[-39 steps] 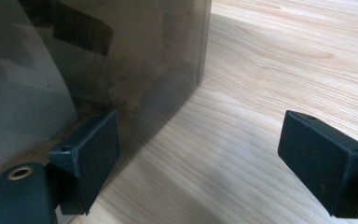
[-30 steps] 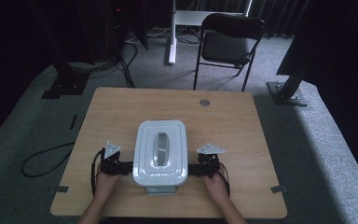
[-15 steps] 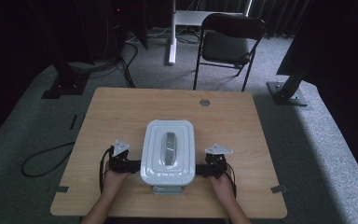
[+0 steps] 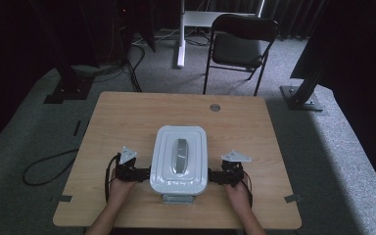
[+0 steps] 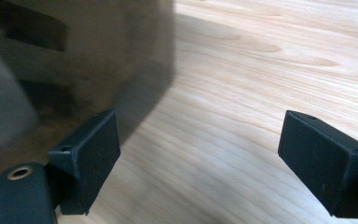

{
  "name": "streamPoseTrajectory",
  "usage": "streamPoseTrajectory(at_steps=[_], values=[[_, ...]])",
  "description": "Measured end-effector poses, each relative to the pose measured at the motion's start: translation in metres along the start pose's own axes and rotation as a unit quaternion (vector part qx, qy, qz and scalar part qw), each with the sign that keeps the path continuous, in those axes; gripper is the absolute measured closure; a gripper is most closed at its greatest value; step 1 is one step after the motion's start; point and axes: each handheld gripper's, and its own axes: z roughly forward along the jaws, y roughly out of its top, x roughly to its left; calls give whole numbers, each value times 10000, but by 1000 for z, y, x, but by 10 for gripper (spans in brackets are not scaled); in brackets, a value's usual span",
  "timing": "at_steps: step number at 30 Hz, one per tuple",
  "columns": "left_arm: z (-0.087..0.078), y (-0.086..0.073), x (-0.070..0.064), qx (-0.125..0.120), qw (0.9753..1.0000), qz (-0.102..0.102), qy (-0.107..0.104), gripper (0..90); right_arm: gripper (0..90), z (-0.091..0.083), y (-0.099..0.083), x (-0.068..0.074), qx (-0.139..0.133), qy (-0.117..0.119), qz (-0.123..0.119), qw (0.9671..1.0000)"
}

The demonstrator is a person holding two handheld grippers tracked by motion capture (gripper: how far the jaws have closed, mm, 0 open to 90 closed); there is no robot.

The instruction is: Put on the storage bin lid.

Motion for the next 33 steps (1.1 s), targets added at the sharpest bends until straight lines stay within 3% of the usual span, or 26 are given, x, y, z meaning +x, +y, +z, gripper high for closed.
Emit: streamPoseTrajectory(at_steps=[3,14,18,26,31,33], values=[[-3,-1,5,-19,10000,-14,44,13,121,-3,-2,-8,-23,-78,98,9999],[-16,-13,25,-10,9995,-214,229,13,121,-25,-10,-35,-289,-728,364,9963],[-25,-23,40,-23,9985,-403,367,13,121,-36,-17,-49,-372,-1038,492,9927],[-37,-29,55,-65,9971,-536,537,13,121,-45,-26,-65,-317,-1275,664,9891],[-46,-33,67,-75,9956,-634,693,13,121,-53,-38,-78,-204,-1562,771,9845],[-49,-35,70,-69,9950,-666,742,13,121,-56,-40,-82,-220,-1550,891,9836]])
